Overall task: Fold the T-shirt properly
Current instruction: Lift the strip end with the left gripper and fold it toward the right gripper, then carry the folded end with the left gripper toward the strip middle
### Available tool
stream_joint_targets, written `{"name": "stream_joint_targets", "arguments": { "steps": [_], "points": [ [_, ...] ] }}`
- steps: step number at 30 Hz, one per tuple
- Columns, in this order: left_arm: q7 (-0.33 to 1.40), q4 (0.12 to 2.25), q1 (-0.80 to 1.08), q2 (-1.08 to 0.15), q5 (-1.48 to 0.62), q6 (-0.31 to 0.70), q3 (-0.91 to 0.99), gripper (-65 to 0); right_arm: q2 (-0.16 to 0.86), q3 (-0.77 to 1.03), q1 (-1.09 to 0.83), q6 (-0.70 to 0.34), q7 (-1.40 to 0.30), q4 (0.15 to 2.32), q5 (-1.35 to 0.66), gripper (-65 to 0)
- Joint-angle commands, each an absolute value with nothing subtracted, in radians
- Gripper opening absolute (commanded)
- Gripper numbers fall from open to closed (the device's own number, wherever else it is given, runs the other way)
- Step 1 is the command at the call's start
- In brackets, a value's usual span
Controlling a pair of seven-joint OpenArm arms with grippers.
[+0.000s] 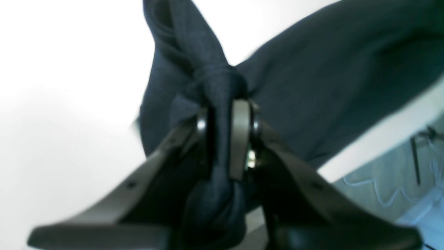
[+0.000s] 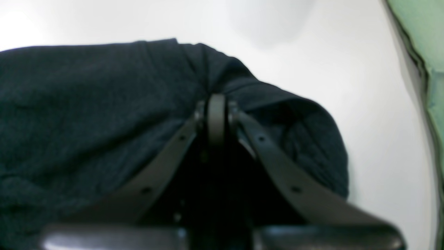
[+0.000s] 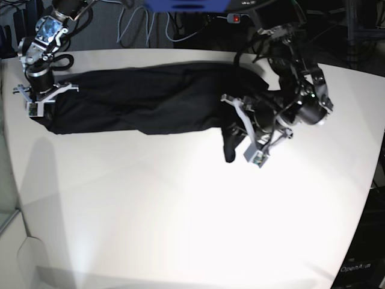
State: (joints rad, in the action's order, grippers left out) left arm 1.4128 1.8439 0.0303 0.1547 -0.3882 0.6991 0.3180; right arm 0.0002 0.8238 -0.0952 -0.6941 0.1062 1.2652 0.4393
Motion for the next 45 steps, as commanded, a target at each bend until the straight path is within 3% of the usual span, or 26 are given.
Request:
{"name": "stream_joint_targets", "arguments": {
  "steps": [1,10,18,32,37,45],
  "points": [
    [1.396,1.854,0.03,0.157,-0.433,0.698,0.292,-65.0,-0.001,0.825,-0.108,-0.698,0.004,1.259,0.509,-65.0],
    [1.29,1.827,0.059,0.157,-0.605,0.698,0.073,-65.0,-0.001,0.823,-0.108,-0.698,0.004,1.26,0.509,-65.0],
    [1.204,1.817,0.09,0.157,-0.653,0.484,0.001,-65.0,-0.001,0.823,-0.108,-0.698,0.004,1.264,0.509,-65.0],
    [1.205,1.685,-0.008,0.157,-0.651,0.371,-0.008,-65.0,-0.001,0.823,-0.108,-0.698,0.005,1.26,0.509,-65.0],
    [1.204,1.652,-0.041,0.157,-0.638,0.364,-0.124,-65.0,-0.001,0.823,-0.108,-0.698,0.005,1.262,0.509,-65.0],
    [1.202,1.633,-0.048,0.157,-0.558,0.157,-0.246,-65.0,-0.001,0.823,-0.119,-0.698,0.005,1.264,0.509,-65.0]
  ]
}}
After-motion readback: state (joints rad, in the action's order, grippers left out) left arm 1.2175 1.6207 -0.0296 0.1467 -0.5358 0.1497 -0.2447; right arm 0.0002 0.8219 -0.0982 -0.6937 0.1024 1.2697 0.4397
